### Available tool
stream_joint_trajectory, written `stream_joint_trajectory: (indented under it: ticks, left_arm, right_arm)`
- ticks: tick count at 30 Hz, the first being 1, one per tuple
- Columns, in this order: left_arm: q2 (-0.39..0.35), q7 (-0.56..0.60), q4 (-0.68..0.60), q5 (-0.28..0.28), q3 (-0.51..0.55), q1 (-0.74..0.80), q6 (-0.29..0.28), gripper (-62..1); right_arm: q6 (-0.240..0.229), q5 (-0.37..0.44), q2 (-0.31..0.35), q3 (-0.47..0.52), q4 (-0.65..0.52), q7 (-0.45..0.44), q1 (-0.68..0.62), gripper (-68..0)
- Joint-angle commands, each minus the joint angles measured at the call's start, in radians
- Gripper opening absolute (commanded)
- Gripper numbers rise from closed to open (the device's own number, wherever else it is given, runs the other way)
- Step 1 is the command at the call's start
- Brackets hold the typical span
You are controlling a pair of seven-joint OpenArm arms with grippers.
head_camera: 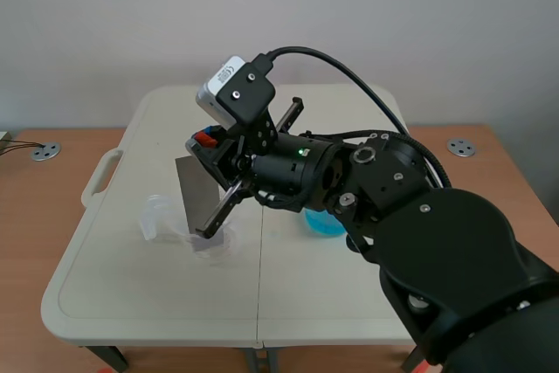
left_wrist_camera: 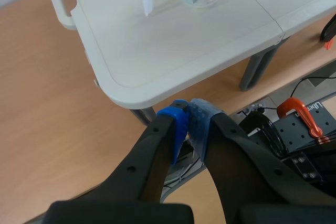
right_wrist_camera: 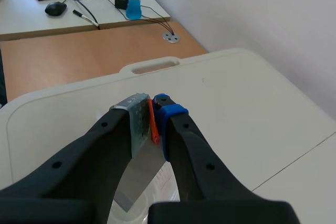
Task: Hold the metal plate by the orange handle, dip it into the blue solution, take it out and point at it, then put the plate back in the beaker on the left.
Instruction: 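Return to the home posture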
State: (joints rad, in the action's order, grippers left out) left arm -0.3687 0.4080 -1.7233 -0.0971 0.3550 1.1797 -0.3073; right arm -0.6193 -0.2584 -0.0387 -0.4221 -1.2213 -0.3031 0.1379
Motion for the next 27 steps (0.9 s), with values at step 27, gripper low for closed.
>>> stream_joint_trajectory:
  ticks: [27]
  left_arm:
    - [0.005, -0.001, -0.011, -0.006, 0.001, -0.003, -0.002, -59.4]
  right_arm:
    - [0.022, -0.002, -0.005, -0.005, 0.002, -0.018, 0.02, -52.2]
